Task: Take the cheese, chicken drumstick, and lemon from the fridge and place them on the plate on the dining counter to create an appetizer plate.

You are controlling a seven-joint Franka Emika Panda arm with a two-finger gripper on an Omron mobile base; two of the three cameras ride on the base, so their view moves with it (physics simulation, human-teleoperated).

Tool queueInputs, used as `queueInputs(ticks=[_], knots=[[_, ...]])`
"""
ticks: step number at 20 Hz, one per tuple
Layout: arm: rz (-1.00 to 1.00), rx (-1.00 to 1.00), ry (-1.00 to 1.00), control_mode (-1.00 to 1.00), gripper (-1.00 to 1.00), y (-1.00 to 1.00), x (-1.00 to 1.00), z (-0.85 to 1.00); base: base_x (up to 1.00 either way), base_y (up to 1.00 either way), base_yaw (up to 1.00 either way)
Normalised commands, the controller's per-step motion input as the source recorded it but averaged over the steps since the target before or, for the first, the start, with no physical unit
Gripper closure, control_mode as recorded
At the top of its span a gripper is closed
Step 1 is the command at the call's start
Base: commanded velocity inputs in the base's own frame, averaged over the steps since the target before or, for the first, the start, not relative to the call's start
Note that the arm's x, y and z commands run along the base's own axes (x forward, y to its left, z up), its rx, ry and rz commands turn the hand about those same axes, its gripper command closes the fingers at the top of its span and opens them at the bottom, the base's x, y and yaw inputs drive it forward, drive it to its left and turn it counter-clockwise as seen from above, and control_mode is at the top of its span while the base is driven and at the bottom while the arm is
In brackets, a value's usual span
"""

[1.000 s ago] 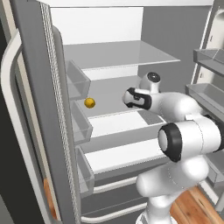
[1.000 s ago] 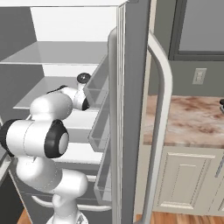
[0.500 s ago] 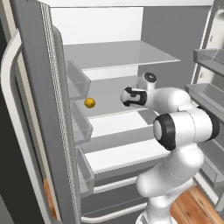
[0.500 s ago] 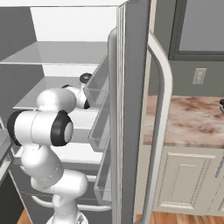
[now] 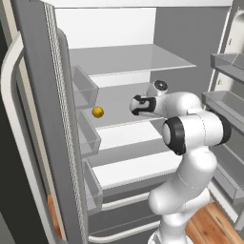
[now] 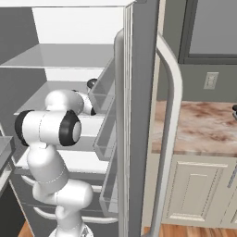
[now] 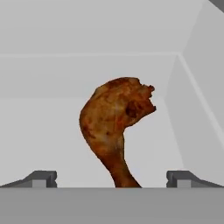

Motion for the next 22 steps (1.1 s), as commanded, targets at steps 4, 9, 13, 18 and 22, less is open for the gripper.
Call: queueInputs(ticks=[4,9,13,18,22], knots=[[0.0,0.0,0.0,-1.0,-1.0,0.0,0.31,-0.14,0.0,0.0,0.0],[0.0,0.0,0.0,-1.0,-1.0,0.0,0.33,-0.16,0.0,0.0,0.0],[0.0,0.0,0.0,-1.0,-1.0,0.0,0.28,-0.31,0.0,0.0,0.0],[0.0,0.0,0.0,-1.0,1.0,0.0,0.08,-0.49,0.0,0.0,0.0],[0.0,0.0,0.0,-1.0,1.0,0.0,0.0,-0.74,0.0,0.0,0.0]])
